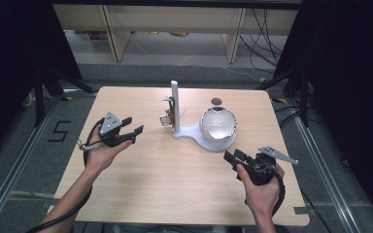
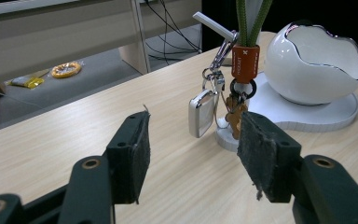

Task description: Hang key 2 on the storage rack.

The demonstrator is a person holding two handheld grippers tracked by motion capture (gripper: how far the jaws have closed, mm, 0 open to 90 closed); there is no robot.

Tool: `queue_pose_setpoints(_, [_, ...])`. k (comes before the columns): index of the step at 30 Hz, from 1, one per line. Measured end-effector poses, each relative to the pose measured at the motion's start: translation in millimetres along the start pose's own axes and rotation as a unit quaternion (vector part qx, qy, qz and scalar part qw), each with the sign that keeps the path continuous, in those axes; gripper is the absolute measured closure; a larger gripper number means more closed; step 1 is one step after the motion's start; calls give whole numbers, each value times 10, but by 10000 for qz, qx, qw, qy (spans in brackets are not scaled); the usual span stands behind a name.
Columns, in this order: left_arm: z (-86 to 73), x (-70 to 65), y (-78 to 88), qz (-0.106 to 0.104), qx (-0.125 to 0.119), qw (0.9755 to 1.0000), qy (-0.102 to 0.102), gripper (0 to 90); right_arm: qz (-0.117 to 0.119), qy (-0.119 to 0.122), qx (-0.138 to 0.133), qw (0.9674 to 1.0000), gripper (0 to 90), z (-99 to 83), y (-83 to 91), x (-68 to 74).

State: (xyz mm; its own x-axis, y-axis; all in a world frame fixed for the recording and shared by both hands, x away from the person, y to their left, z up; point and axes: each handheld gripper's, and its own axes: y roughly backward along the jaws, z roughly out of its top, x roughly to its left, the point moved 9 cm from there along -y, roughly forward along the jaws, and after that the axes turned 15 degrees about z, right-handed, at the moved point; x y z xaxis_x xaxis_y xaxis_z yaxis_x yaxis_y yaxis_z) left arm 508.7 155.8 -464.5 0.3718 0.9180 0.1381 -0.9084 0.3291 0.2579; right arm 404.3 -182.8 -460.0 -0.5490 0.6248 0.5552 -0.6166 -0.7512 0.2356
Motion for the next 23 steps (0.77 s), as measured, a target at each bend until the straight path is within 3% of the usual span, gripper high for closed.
queue_pose_setpoints(4, [-117, 18, 158, 99, 20, 9998, 174, 426, 51, -121, 17, 9999, 490, -12, 3, 25])
queue_pose_setpoints(8, [-307, 1, 283, 190, 36, 9991, 371, 426, -26, -21, 26, 10000, 489, -17, 5, -17])
queue_pose_setpoints(9, [-367, -8, 308, 198, 54, 9990, 401, 426, -56, 242, 25, 9997, 489, 0, 11, -61])
queue_pose_setpoints(15, [-671, -51, 406, 303, 53, 9976, 628, 425, -33, 205, 82, 9998, 488, -31, -13, -59])
queue_pose_setpoints(19, [-756, -69, 427, 325, -4, 9974, 646, 416, -2, 250, 136, 9996, 486, -60, -39, -53])
queue_pose_setpoints(20, [-762, -75, 419, 289, -46, 9974, 657, 413, -30, 205, 214, 9996, 485, -75, -30, -40])
queue_pose_setpoints(21, [-777, -80, 421, 303, 5, 9974, 648, 407, 65, -46, 183, 9998, 485, -103, -62, 5])
queue_pose_setpoints(22, [-783, -88, 417, 290, 31, 9976, 628, 402, 63, 141, 202, 9997, 485, -93, -67, -12])
queue_pose_setpoints(23, [-773, -104, 401, 238, -33, 9975, 659, 396, 56, 123, 242, 9996, 485, -106, -84, -5])
